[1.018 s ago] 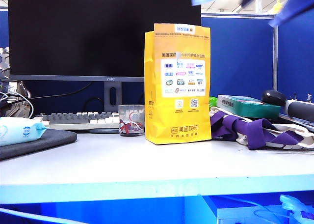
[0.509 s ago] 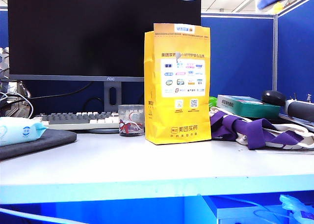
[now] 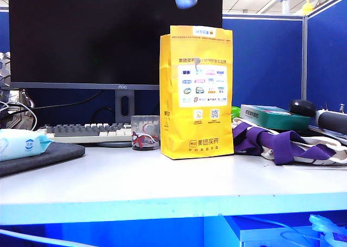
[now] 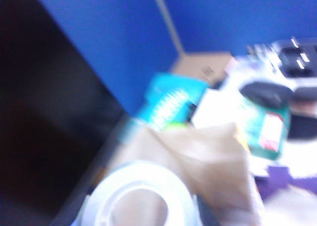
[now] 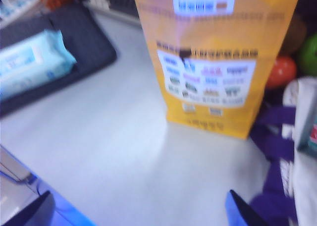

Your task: Pick up the transparent tape and throw it into the yellow paper bag.

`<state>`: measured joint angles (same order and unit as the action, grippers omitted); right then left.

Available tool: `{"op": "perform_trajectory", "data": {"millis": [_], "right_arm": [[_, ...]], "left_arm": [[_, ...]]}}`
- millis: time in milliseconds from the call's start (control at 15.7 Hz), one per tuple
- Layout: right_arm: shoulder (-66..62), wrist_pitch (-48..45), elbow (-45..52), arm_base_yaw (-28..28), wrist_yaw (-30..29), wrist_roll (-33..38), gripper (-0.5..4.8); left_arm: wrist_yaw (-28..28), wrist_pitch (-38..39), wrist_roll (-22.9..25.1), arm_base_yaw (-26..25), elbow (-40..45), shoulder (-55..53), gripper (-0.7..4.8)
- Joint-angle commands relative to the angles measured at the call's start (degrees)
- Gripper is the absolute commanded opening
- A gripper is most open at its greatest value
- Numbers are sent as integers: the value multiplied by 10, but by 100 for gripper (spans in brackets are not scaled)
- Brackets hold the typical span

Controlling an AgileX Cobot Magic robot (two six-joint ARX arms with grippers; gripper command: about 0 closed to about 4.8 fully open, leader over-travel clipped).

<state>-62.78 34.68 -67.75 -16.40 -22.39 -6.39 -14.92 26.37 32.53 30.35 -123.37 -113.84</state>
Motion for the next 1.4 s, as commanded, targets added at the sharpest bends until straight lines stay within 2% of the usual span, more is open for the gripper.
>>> {"op": "perform_trajectory", "data": {"millis": [64,191,254,318,445,572,763,954,1018,1145,1272,1399], "right_arm": [[-1,-19,-4,0,-20,17,479],[-1,-17,-4,0,-20,17,479],[-1,-14,-4,0,-20,17,479],[-1,-12,-4,0,-20,17,479],[-1,-11,-4,0,-20,17,479],[-1,-16,-4,0,-20,17,479],[1,-48,-5,0,-21,17,479],[21,-91,-5,0,-19,-8,479],[51,-101,-5,10,-6,-39,479],[113,-93,-4,36,-3,-23,479],[187,-65,-3,48,-2,-12,479],[232,-62,-3,49,8,-11,479]], "left_arm": [[-8,-4,-2,0,-1,-18,237],[-8,-3,-2,0,-1,-30,241],[-8,-3,-2,0,-1,-31,308],[-7,-9,-7,0,-1,-30,479],[-3,-23,-65,0,-1,-30,479],[8,-12,-61,0,-1,-25,479],[11,49,-49,0,-1,31,479],[71,165,-46,-22,-1,137,479],[98,255,-46,-60,-1,187,479],[102,364,-85,-139,0,236,479],[82,404,-75,-201,24,299,479],[91,390,-75,-201,68,365,437]]}}
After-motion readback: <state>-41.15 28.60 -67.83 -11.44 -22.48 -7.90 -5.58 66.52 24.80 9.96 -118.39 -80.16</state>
